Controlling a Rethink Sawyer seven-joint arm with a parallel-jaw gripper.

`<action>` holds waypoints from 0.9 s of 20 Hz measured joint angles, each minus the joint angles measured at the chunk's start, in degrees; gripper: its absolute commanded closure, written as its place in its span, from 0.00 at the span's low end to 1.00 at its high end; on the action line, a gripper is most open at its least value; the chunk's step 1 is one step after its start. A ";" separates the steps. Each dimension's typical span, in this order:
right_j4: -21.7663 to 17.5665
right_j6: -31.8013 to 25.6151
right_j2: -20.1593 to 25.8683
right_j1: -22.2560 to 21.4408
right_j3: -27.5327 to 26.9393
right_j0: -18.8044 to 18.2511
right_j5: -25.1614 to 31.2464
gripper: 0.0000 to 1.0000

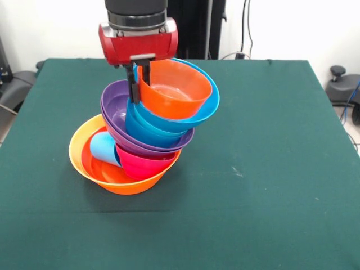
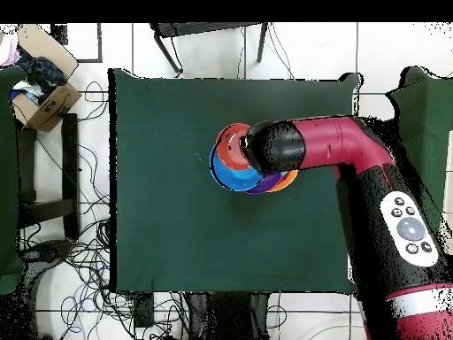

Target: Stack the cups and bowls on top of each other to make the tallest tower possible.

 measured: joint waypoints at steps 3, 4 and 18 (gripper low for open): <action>-0.23 0.00 0.00 0.31 0.55 0.01 -0.04 1.00; -0.27 0.00 0.00 0.34 0.96 0.01 -0.04 1.00; -0.24 0.00 0.01 -0.18 2.86 -0.08 -0.04 0.00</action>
